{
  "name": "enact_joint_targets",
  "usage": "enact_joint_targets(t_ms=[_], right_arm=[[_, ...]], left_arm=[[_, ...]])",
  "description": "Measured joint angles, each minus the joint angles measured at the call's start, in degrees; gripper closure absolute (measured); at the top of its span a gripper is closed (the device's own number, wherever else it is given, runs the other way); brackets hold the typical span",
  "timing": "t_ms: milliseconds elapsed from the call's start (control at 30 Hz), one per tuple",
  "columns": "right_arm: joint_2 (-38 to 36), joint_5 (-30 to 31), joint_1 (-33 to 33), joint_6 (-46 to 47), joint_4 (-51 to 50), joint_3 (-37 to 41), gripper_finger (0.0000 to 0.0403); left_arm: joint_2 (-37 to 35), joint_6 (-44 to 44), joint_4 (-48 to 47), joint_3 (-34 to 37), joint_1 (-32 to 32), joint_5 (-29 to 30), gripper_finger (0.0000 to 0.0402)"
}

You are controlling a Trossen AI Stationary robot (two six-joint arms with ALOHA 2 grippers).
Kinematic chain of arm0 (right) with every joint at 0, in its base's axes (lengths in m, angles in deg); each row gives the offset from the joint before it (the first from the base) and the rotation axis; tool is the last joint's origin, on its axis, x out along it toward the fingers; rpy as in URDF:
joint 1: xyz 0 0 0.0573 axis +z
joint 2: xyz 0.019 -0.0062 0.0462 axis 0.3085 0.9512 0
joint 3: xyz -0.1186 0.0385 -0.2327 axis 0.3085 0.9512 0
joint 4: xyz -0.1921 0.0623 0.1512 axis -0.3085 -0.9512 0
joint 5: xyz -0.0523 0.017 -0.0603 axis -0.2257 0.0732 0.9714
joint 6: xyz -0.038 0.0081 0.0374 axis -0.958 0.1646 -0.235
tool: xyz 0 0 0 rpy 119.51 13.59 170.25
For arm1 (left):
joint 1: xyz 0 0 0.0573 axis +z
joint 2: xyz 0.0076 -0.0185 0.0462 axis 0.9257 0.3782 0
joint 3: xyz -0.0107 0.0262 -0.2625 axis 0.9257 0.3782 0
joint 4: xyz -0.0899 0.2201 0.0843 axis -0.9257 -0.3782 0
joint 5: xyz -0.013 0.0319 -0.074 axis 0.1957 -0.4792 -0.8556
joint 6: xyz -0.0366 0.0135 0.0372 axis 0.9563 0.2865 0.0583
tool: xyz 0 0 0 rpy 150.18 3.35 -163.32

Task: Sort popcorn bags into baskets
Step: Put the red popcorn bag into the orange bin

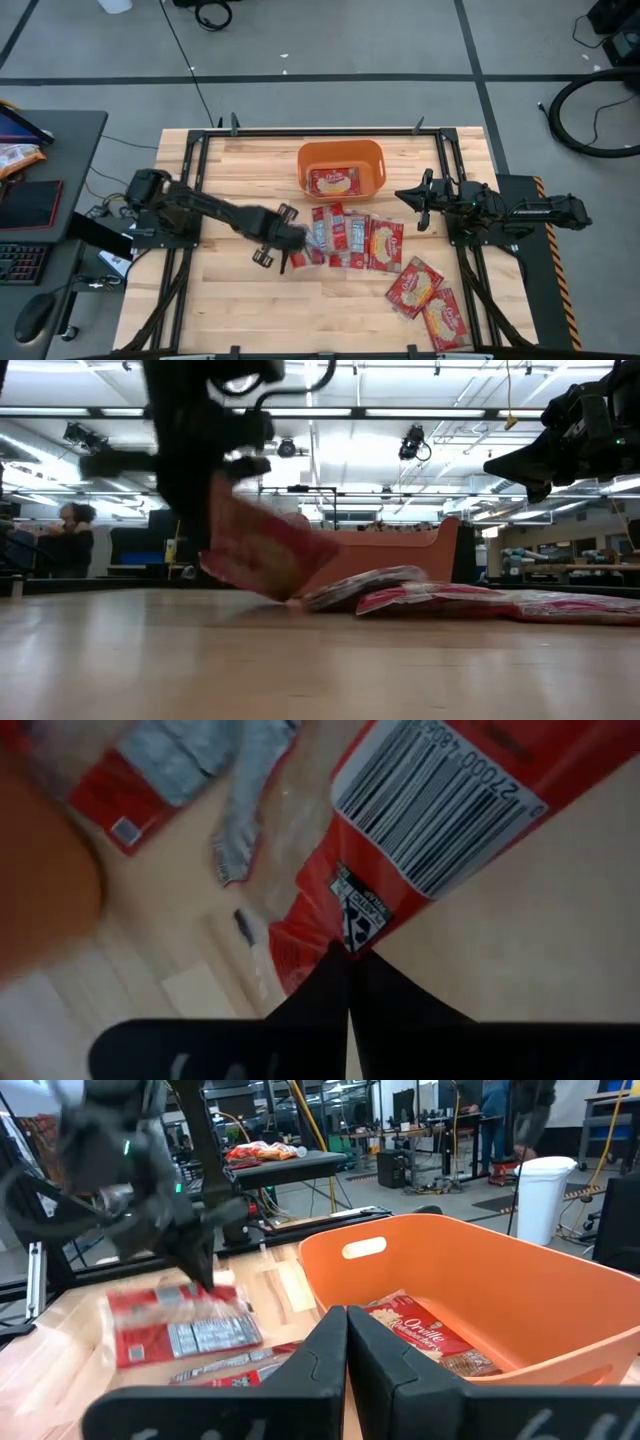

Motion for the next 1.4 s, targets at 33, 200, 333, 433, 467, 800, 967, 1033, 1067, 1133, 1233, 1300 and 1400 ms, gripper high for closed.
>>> enact_joint_targets(t_ms=[33, 200, 333, 433, 467, 800, 967, 1033, 1067, 1133, 1233, 1300, 1400], right_arm=[[0.0, 0.0, 0.0, 0.0, 0.0, 0.0, 0.0385], [0.0, 0.1, 0.0, 0.0, 0.3, 0.0, 0.0385], [0.0, 0.0, 0.0, 0.0, 0.3, 0.0, 0.0385], [0.0, 0.0, 0.0, 0.0, 0.4, 0.0, 0.0385], [0.0, 0.0, 0.0, 0.0, 0.3, 0.0, 0.0385], [0.0, 0.0, 0.0, 0.0, 0.4, 0.0, 0.0385], [0.0, 0.0, 0.0, 0.0, 0.4, 0.0, 0.0385], [0.0, 0.0, 0.0, 0.0, 0.4, 0.0, 0.0385], [0.0, 0.0, 0.0, 0.0, 0.4, 0.0, 0.0385], [0.0, 0.0, 0.0, 0.0, 0.4, 0.0, 0.0385], [0.0, 0.0, 0.0, 0.0, 0.4, 0.0, 0.0385], [0.0, 0.0, 0.0, 0.0, 0.4, 0.0, 0.0385], [0.0, 0.0, 0.0, 0.0, 0.4, 0.0, 0.0385]], left_arm=[[-0.7, 1.8, -1.0, -1.5, 0.8, -1.8, 0.0396], [-2.4, 8.7, -4.4, -8.1, 4.9, -11.6, 0.0396], [-2.2, 11.3, -3.7, -11.3, 8.9, -18.0, 0.0396], [-2.2, 13.4, -1.9, -13.6, 12.3, -23.8, 0.0397], [-2.2, 14.4, -1.4, -14.3, 13.5, -25.3, 0.0397], [-2.2, 24.7, 8.7, -16.3, 25.2, -31.8, 0.0397], [-1.4, 26.2, 9.5, -16.4, 30.8, -32.9, 0.0397], [-0.1, 26.4, 9.7, -16.4, 32.7, -33.9, 0.0397], [0.8, 26.4, 10.8, -16.4, 33.4, -35.3, 0.0397], [2.9, 26.3, 11.7, -16.7, 34.6, -38.4, 0.0397], [6.8, 24.4, 9.3, -19.8, 35.9, -40.8, 0.0397], [9.4, 21.6, 5.2, -23.5, 36.8, -41.1, 0.0397], [14.3, 17.3, -2.8, -30.9, 37.6, -39.4, 0.0397]])
